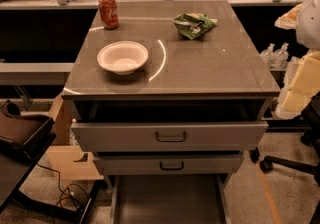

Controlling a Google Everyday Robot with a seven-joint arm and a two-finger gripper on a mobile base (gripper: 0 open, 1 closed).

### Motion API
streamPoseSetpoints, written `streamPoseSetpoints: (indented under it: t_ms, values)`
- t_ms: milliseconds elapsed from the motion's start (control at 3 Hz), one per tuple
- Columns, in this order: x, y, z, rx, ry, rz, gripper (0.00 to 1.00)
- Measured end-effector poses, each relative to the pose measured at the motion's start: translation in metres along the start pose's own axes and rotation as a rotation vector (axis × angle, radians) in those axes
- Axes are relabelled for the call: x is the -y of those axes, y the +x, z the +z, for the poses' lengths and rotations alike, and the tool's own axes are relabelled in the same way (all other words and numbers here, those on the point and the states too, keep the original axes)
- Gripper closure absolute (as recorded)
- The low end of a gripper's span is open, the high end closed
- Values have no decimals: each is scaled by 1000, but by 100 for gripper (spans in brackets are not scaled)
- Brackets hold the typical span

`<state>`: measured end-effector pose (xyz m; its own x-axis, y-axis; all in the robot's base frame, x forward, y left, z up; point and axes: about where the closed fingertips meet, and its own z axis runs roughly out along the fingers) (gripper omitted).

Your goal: Move green jalapeno chip bag near coke can

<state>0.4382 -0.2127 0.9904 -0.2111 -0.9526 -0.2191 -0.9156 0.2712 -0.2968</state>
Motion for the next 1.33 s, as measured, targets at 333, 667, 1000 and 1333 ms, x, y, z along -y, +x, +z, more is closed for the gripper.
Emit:
streamPoseSetpoints:
  t_ms: [333,667,1000,1333]
  values:
    - [2,-1,-1,7,11,1,0]
    - [36,-12,7,79,78,24,0]
    - [86,-23,21,224,169,126,0]
    - [139,-48,25,383,274,209,0]
